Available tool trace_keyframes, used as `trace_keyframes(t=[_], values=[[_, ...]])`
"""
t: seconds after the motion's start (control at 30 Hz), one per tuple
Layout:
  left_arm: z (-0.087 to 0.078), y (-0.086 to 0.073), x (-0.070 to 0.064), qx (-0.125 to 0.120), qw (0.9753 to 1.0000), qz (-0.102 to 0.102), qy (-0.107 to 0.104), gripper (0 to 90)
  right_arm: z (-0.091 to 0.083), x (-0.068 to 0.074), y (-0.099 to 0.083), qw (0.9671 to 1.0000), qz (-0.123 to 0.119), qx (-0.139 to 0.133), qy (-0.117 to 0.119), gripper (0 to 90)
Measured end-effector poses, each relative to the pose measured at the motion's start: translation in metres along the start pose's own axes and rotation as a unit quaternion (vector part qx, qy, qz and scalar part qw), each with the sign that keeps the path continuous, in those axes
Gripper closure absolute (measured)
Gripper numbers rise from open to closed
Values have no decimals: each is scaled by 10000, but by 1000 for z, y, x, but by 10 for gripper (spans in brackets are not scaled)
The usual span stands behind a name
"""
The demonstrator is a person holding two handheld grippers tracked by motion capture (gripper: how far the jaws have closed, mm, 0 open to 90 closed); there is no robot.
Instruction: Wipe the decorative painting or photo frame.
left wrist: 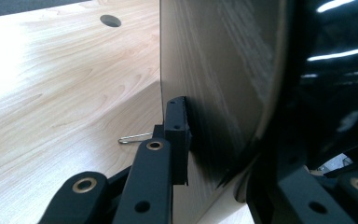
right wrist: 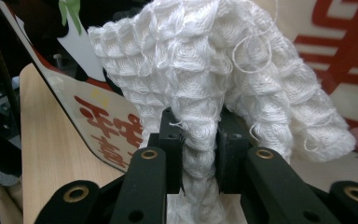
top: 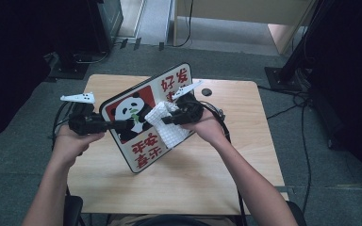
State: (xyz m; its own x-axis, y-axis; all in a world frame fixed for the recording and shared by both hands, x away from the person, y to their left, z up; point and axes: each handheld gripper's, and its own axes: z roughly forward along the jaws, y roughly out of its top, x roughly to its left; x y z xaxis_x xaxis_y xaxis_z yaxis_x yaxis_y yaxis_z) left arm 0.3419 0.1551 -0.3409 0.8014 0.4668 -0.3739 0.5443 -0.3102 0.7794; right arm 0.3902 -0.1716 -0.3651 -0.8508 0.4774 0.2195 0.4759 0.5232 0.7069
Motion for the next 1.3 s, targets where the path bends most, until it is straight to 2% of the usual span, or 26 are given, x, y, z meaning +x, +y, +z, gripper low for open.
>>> trace_keyframes(t=[0.9, 1.07, 1.3], values=[[0, -1, 0, -23, 10000, -42, 0, 767, 26, -2, -38, 9996, 128, 214, 122, 762], [0, -1, 0, -24, 10000, -42, 6, 767, 33, -4, -50, 9995, 140, 246, 160, 762], [0, -1, 0, -21, 10000, -46, 10, 767, 39, -6, -61, 9991, 272, 265, 210, 763]])
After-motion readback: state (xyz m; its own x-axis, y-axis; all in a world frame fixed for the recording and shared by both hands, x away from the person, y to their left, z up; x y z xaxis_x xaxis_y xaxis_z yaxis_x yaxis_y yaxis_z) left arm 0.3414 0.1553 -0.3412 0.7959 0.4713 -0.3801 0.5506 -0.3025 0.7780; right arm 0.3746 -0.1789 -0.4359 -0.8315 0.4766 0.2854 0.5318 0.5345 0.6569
